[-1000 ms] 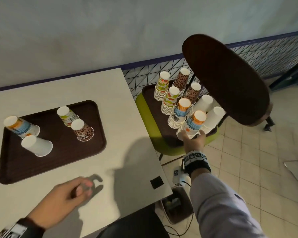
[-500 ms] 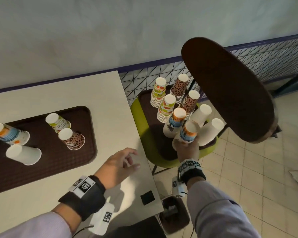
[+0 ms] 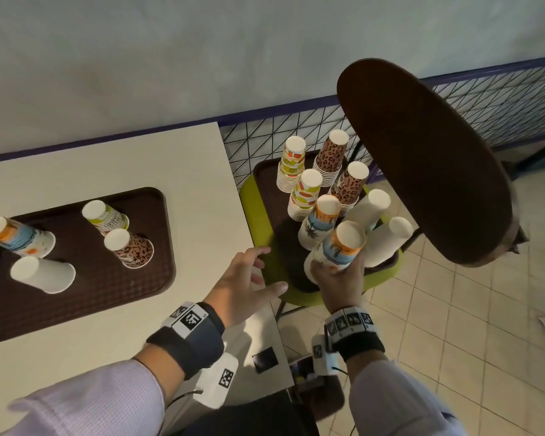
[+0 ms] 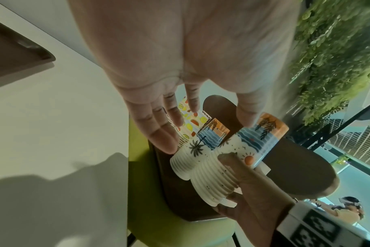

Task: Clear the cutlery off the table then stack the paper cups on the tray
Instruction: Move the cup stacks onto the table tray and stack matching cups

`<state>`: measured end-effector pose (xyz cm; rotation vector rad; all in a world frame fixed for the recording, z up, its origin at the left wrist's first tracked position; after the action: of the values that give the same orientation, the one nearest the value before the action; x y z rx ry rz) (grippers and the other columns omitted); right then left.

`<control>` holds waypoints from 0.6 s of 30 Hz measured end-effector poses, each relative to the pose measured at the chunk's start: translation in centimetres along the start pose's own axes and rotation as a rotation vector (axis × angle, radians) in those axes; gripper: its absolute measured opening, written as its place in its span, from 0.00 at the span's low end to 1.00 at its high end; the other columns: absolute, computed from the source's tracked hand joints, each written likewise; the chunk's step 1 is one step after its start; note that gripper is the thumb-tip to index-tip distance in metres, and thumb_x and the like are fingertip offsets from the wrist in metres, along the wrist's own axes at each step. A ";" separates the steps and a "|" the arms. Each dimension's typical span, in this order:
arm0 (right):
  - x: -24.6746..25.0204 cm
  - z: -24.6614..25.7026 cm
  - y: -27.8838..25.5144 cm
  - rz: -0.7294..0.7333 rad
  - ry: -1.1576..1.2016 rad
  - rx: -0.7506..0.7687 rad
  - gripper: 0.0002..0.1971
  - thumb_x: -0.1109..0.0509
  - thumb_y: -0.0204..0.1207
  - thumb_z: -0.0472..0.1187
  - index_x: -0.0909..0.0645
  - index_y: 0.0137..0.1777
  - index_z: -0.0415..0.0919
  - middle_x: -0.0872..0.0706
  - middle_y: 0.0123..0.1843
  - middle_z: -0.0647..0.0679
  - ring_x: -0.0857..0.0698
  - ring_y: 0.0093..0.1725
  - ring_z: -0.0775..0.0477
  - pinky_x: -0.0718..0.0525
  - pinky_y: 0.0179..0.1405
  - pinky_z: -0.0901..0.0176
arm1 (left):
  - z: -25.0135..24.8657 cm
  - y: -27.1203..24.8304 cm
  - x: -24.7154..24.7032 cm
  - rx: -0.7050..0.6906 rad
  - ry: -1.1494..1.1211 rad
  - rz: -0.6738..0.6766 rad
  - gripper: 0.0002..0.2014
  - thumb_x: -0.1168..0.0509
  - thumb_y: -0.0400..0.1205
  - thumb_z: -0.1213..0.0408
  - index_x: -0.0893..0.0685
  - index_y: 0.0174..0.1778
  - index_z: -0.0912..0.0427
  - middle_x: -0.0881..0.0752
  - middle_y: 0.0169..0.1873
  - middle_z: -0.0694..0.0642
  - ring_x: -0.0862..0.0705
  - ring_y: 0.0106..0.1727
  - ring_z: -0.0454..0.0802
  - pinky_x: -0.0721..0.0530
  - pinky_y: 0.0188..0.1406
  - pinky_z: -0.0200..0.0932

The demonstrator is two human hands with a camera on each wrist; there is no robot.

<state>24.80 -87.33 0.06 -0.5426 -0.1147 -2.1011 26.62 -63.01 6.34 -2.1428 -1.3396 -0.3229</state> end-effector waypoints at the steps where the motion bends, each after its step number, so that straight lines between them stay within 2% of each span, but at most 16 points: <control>1: -0.4 0.6 -0.7 0.031 0.037 0.022 0.39 0.16 0.57 0.54 0.29 0.69 0.60 0.18 0.67 0.52 0.18 0.66 0.51 0.15 0.69 0.45 | -0.4 0.0 0.1 -0.006 -0.032 -0.001 0.42 0.24 0.76 0.38 0.35 0.84 0.41 0.24 0.68 0.50 0.14 0.61 0.45 0.12 0.58 0.47; 3: -1.6 2.0 -2.1 0.118 0.119 0.075 0.39 0.15 0.60 0.54 0.27 0.71 0.58 0.16 0.66 0.53 0.16 0.66 0.52 0.14 0.67 0.45 | -1.1 0.0 0.1 -0.009 -0.115 0.025 0.48 0.23 0.71 0.34 0.39 0.84 0.34 0.25 0.72 0.49 0.17 0.68 0.49 0.14 0.64 0.52; 6: -3.6 4.8 -4.5 0.293 0.250 0.126 0.37 0.15 0.63 0.54 0.26 0.72 0.52 0.13 0.65 0.54 0.13 0.64 0.56 0.12 0.62 0.52 | -1.2 0.4 0.2 0.029 -0.269 0.051 0.54 0.22 0.60 0.26 0.41 0.82 0.23 0.27 0.76 0.51 0.23 0.75 0.54 0.19 0.73 0.60; 8: -5.1 6.4 -5.8 0.400 0.219 0.155 0.37 0.18 0.65 0.59 0.24 0.73 0.50 0.12 0.65 0.55 0.13 0.64 0.59 0.11 0.63 0.52 | -1.3 0.6 0.3 0.045 -0.429 0.056 0.53 0.18 0.63 0.34 0.36 0.83 0.28 0.23 0.74 0.52 0.23 0.75 0.54 0.20 0.74 0.58; 9: -5.8 7.0 -6.2 0.443 0.168 0.174 0.37 0.19 0.66 0.61 0.24 0.73 0.51 0.12 0.65 0.55 0.13 0.64 0.58 0.12 0.64 0.49 | -1.5 0.6 0.4 0.041 -0.501 0.057 0.47 0.17 0.69 0.43 0.33 0.83 0.34 0.20 0.71 0.51 0.21 0.73 0.51 0.18 0.70 0.50; 11: -7.6 7.8 -6.7 0.532 0.052 0.221 0.35 0.21 0.68 0.63 0.25 0.74 0.57 0.13 0.66 0.56 0.14 0.66 0.54 0.12 0.64 0.43 | -2.0 0.4 0.7 0.011 -0.544 0.057 0.33 0.23 0.80 0.65 0.27 0.80 0.50 0.14 0.65 0.52 0.13 0.59 0.40 0.14 0.51 0.32; 12: -8.4 8.3 -7.2 0.586 0.015 0.252 0.34 0.21 0.69 0.62 0.26 0.75 0.60 0.14 0.67 0.56 0.15 0.66 0.52 0.13 0.63 0.42 | -2.0 0.3 1.0 -0.006 -0.528 0.040 0.29 0.26 0.82 0.72 0.27 0.78 0.55 0.13 0.62 0.55 0.11 0.50 0.35 0.15 0.41 0.28; 13: -9.0 8.7 -7.6 0.636 -0.002 0.281 0.34 0.22 0.71 0.60 0.28 0.77 0.62 0.15 0.68 0.57 0.15 0.67 0.51 0.13 0.63 0.43 | -1.8 0.3 1.6 -0.017 -0.532 0.016 0.28 0.27 0.82 0.75 0.27 0.77 0.60 0.12 0.61 0.58 0.10 0.46 0.35 0.15 0.38 0.27; 14: -9.3 8.9 -7.9 0.674 -0.008 0.300 0.37 0.21 0.71 0.58 0.30 0.80 0.62 0.17 0.70 0.58 0.16 0.68 0.52 0.13 0.63 0.45 | -1.3 0.2 2.2 -0.020 -0.549 -0.017 0.29 0.25 0.81 0.74 0.27 0.77 0.62 0.12 0.61 0.60 0.09 0.48 0.38 0.13 0.41 0.30; 16: -8.8 8.8 -7.9 0.709 0.038 0.258 0.42 0.21 0.71 0.54 0.34 0.84 0.57 0.20 0.73 0.56 0.17 0.68 0.55 0.12 0.64 0.52 | -0.2 0.1 3.3 -0.004 -0.585 -0.077 0.33 0.20 0.77 0.65 0.25 0.77 0.59 0.11 0.65 0.59 0.09 0.62 0.50 0.11 0.56 0.41; 17: -8.2 8.6 -7.5 0.696 0.080 0.207 0.41 0.22 0.72 0.52 0.34 0.84 0.55 0.20 0.72 0.55 0.15 0.66 0.56 0.11 0.62 0.53 | 0.4 -0.1 3.9 0.017 -0.597 -0.109 0.34 0.19 0.76 0.64 0.25 0.77 0.56 0.11 0.66 0.57 0.11 0.65 0.53 0.11 0.59 0.42; 18: -7.3 8.3 -6.8 0.645 0.103 0.161 0.35 0.24 0.74 0.49 0.29 0.82 0.53 0.18 0.70 0.54 0.13 0.62 0.56 0.10 0.60 0.50 | 0.9 -0.3 4.4 0.032 -0.601 -0.141 0.33 0.20 0.77 0.66 0.25 0.76 0.54 0.11 0.65 0.56 0.11 0.66 0.54 0.11 0.58 0.40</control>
<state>25.42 -75.49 5.27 -0.3157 -0.0396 -1.4710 28.29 -59.18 7.90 -2.2100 -1.8056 0.3187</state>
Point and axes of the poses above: each hand's wrist, its own y-axis towards the middle knuckle, its own x-axis out of the back of the hand, z = x × y, the point moved 9 cm from there along y, towards the middle knuckle
